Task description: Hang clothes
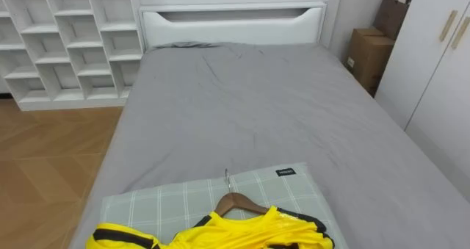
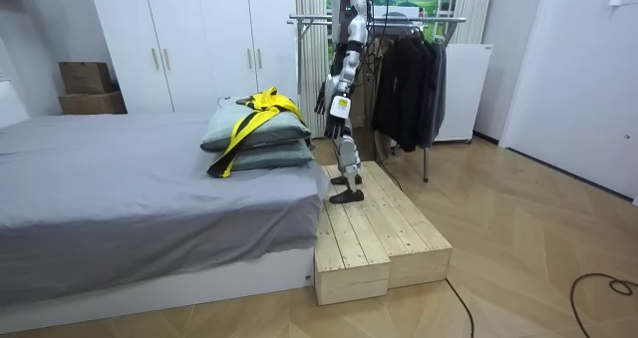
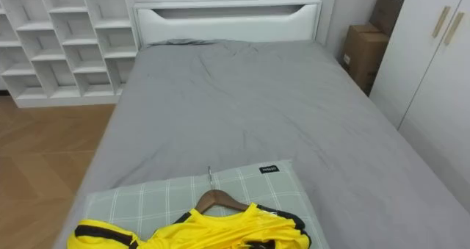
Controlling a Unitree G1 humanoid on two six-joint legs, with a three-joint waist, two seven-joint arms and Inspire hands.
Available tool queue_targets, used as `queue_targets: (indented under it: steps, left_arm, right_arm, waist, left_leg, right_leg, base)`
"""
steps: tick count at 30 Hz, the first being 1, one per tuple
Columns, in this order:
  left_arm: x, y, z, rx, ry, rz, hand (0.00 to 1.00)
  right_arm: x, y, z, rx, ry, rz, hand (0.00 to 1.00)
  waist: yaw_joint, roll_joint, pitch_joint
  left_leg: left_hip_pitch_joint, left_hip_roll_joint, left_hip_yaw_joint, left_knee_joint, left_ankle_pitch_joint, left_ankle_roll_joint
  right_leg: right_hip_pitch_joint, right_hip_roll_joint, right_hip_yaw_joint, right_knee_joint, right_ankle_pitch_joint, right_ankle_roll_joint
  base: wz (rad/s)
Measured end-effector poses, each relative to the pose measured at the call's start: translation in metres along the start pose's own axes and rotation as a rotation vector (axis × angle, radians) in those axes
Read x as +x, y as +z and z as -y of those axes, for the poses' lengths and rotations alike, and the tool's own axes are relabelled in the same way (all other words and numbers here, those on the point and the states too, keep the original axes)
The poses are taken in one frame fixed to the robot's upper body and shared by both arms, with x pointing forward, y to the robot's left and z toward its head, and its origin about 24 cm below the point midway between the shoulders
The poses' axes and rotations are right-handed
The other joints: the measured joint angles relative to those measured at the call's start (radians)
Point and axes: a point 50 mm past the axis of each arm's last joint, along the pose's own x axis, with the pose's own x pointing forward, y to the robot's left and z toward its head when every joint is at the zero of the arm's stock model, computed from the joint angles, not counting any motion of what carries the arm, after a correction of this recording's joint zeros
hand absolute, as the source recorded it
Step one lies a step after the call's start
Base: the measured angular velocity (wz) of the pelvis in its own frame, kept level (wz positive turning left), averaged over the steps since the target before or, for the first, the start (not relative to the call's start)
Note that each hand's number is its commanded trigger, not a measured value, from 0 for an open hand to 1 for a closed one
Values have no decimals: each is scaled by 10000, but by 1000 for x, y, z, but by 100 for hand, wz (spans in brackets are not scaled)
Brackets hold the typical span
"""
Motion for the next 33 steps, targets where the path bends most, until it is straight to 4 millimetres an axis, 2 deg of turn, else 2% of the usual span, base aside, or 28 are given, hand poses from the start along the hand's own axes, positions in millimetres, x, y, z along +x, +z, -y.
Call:
queue_targets:
  steps: [26, 27, 29, 33]
  left_arm:
    - [0, 1, 1, -157, 1, 177, 0]
    - [0, 0, 1, -161, 50, 150, 0]
    - [-1, -3, 1, -199, 212, 80, 0]
    - [-2, -7, -6, -238, 1084, -8, 0]
  right_arm:
    - [0, -1, 1, 32, -14, -14, 0]
    - [0, 0, 0, 37, -11, 2, 0]
    - [0, 0, 1, 36, -15, 6, 0]
    - [0, 0, 1, 27, -23, 17, 0]
  waist:
    - [10, 21, -7]
    - [22, 71, -35]
    - [14, 37, -11]
    - [21, 69, -26]
  left_leg:
    - [2, -7, 2, -13, 0, 0]
    - [20, -7, 0, -9, 0, 0]
    - [24, -8, 1, -10, 0, 0]
    - [32, -1, -7, 0, 1, -1]
  right_leg:
    - [2, -2, -1, -3, 0, 0]
    - [18, -2, -1, -3, 0, 0]
    - [11, -2, -3, -4, 0, 0]
    - [43, 0, -21, -8, 0, 0]
  base:
    - [0]
    - [0]
    - [0]
    - [0]
